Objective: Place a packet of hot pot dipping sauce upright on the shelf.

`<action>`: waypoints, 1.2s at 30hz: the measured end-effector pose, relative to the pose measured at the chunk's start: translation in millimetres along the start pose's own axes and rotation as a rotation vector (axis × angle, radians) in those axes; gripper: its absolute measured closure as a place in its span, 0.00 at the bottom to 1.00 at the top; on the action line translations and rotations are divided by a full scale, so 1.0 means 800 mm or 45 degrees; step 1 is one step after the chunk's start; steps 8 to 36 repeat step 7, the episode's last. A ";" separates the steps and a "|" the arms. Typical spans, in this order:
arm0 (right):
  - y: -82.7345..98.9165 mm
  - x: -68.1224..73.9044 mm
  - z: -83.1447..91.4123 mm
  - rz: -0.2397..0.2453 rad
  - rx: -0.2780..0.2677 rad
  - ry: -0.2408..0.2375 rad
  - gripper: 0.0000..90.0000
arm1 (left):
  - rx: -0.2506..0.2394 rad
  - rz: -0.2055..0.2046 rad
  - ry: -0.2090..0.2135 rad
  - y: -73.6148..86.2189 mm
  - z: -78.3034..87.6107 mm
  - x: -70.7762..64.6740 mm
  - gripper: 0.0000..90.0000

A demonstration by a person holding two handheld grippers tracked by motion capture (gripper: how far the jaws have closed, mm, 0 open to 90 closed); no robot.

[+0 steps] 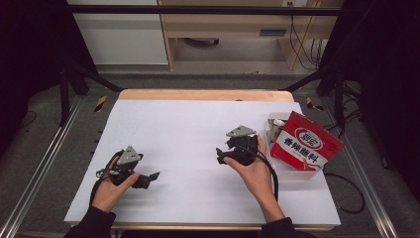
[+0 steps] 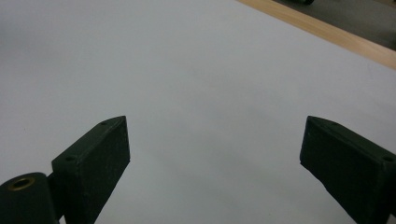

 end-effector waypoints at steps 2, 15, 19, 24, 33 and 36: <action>0.010 0.004 -0.005 -0.010 0.002 -0.009 0.10 | -0.006 0.008 0.002 -0.001 0.001 0.001 0.06; 0.020 0.012 -0.006 -0.010 -0.012 -0.024 0.09 | -0.013 0.015 -0.002 -0.002 -0.001 0.001 0.06; 0.020 0.012 -0.006 -0.010 -0.012 -0.024 0.09 | -0.013 0.015 -0.002 -0.002 -0.001 0.001 0.06; 0.020 0.012 -0.006 -0.010 -0.012 -0.024 0.09 | -0.013 0.015 -0.002 -0.002 -0.001 0.001 0.06; 0.020 0.012 -0.006 -0.010 -0.012 -0.024 0.09 | -0.013 0.015 -0.002 -0.002 -0.001 0.001 0.06; 0.020 0.012 -0.006 -0.010 -0.012 -0.024 0.09 | -0.013 0.015 -0.002 -0.002 -0.001 0.001 0.06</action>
Point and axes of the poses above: each handheld gripper's, and its own axes: z roughly backward along the jaws, y roughly out of its underside, x roughly to its left, the point moved 6 cm from there along -z, roughly forward along the jaws, and after that the axes turned 10 degrees about z, right-handed, at the moved point
